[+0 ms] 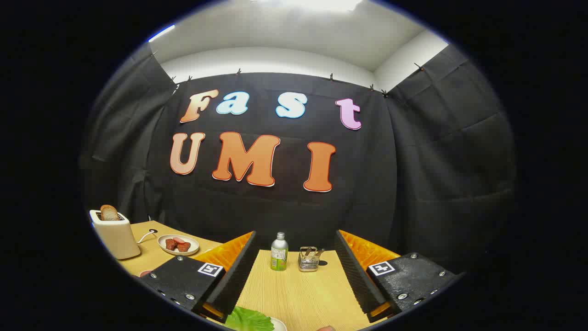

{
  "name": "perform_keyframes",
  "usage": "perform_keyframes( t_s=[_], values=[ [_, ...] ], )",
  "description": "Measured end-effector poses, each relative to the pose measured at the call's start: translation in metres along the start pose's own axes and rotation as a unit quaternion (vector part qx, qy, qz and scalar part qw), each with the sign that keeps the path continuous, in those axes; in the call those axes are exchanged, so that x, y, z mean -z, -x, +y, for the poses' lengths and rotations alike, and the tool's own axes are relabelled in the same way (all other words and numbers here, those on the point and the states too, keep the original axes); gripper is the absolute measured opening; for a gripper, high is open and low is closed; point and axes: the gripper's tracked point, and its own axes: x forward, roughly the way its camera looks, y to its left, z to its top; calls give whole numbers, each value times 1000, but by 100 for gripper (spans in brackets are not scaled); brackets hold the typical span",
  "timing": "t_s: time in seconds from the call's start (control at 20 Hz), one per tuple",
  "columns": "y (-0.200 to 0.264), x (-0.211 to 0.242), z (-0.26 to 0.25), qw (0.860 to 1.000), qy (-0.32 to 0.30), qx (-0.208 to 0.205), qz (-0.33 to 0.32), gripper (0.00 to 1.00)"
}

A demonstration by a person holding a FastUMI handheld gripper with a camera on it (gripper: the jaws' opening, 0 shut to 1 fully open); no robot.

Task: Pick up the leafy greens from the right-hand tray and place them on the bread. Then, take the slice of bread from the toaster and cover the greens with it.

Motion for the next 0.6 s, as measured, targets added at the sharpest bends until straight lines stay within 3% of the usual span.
perform_keyframes(
  t_s=[0.6],
  values=[
    [10, 2, -15, 1000, -1, 14, -1, 99]
  ],
)
